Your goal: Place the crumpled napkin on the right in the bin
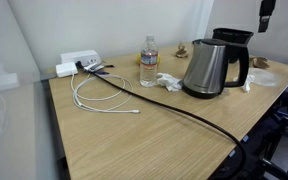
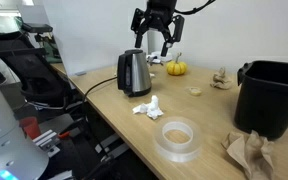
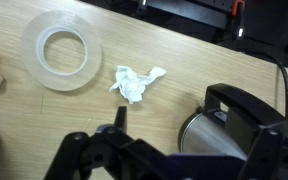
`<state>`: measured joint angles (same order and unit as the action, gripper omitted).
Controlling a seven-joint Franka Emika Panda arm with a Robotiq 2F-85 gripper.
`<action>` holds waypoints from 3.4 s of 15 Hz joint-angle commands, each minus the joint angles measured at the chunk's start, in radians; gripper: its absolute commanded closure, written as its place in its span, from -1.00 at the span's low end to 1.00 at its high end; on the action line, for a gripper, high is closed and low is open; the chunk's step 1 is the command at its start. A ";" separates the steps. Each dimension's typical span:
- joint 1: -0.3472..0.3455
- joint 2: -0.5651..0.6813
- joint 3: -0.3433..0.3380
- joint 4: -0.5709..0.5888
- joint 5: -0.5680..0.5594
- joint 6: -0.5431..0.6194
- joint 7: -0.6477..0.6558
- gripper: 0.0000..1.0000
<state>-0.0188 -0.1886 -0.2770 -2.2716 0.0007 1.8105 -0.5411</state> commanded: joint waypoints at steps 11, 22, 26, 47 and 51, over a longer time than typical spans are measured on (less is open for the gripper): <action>-0.064 -0.002 0.042 -0.015 0.005 -0.001 0.099 -1.00; -0.130 0.028 0.004 -0.162 0.113 0.210 0.217 -1.00; -0.156 0.045 0.003 -0.188 0.101 0.203 0.202 -1.00; -0.146 0.237 0.069 -0.314 0.132 0.752 0.456 -1.00; -0.148 0.231 0.069 -0.333 0.066 0.724 0.504 -1.00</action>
<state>-0.1554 0.0546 -0.2169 -2.5847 0.1029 2.5304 -0.0670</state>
